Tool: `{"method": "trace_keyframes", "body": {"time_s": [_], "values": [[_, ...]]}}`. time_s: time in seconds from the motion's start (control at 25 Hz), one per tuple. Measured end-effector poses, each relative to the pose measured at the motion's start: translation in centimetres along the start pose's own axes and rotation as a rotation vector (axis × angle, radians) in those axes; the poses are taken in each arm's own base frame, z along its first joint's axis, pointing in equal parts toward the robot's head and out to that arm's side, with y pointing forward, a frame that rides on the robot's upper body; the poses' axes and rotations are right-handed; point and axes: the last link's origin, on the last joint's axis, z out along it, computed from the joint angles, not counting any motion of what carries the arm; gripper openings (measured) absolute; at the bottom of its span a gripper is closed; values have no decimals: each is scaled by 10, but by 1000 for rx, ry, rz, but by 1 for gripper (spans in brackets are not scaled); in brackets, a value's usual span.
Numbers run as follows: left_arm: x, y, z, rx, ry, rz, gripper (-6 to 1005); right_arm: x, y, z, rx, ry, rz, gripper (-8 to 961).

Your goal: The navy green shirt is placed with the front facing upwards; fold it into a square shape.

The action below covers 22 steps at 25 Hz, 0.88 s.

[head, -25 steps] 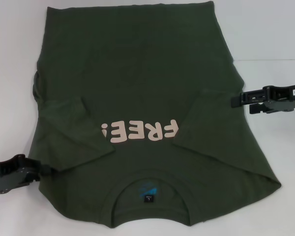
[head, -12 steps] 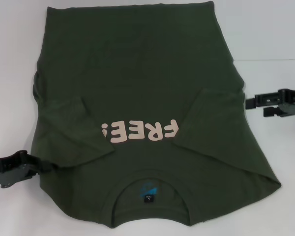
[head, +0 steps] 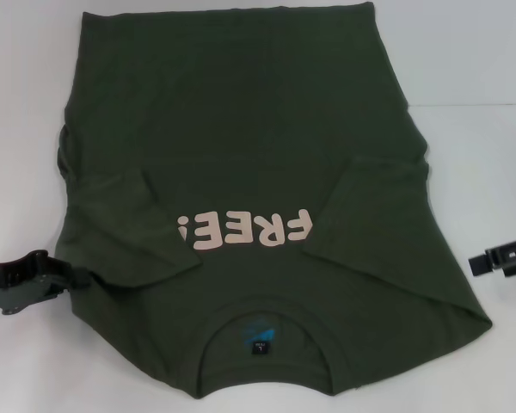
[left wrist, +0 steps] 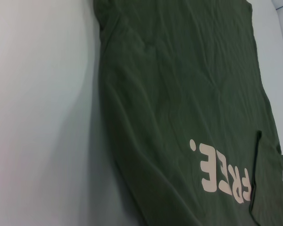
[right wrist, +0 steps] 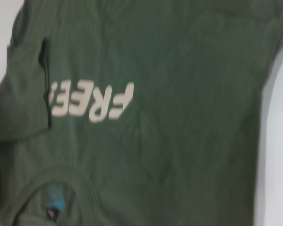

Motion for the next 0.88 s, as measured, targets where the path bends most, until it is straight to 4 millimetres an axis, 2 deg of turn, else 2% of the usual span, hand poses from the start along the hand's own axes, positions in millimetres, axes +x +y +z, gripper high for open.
{"method": "trace_keyframes", "body": {"time_s": [0.28, 0.88], "values": [[3, 2, 1, -2, 3, 6, 42, 11, -4, 7, 27, 46, -55, 869], [3, 0, 0, 4, 9, 2, 41, 19, 4, 27, 27, 121, -114, 865]]}}
